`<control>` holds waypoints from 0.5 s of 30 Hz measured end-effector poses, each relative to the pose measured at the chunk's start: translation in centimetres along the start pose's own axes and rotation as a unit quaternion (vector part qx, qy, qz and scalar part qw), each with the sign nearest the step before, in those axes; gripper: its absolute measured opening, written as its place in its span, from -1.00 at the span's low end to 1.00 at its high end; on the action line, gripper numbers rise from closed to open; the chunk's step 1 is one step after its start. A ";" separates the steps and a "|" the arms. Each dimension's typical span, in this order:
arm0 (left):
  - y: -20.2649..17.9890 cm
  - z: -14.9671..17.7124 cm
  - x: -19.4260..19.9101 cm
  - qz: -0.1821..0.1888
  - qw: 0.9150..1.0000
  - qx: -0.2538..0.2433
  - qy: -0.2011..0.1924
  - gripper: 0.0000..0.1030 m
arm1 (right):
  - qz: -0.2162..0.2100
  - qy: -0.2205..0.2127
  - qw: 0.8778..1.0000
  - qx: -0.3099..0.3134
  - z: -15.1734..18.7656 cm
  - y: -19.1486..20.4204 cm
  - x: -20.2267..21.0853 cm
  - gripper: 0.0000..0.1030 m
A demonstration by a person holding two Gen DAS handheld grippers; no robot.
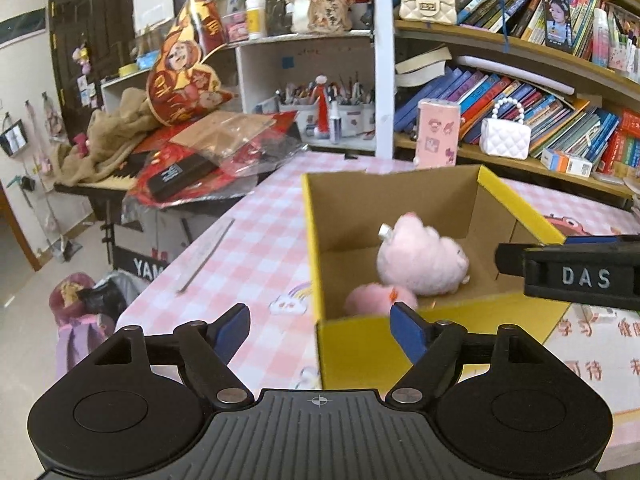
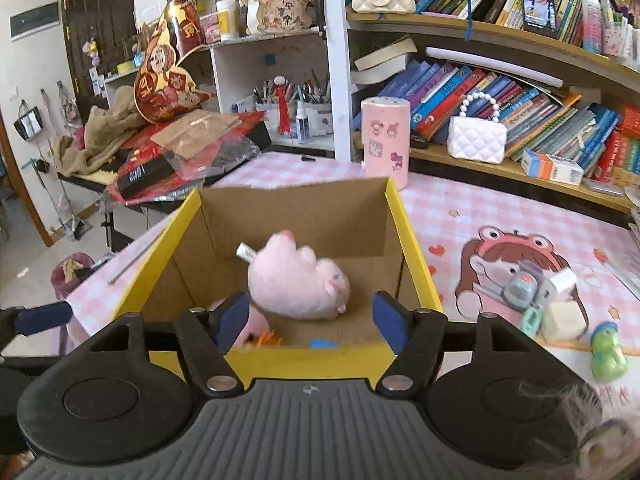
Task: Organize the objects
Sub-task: 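Withdraw both tools from the box toward the small toys on the table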
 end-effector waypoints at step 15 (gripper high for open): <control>1.8 4.9 4.5 0.000 1.000 -0.009 0.026 0.58 | 0.041 0.039 0.998 0.022 7.1 3.2 4.3 0.33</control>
Point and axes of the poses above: each gripper's, at about its wrist camera, not at the fingertips, and x roughly against the way its jaws point, y to its left, z to its underside, the point moved 3 cm from there along -x, roughly the way its jaws point, and after that the axes turned 9 degrees about x, right-handed, at the moved point
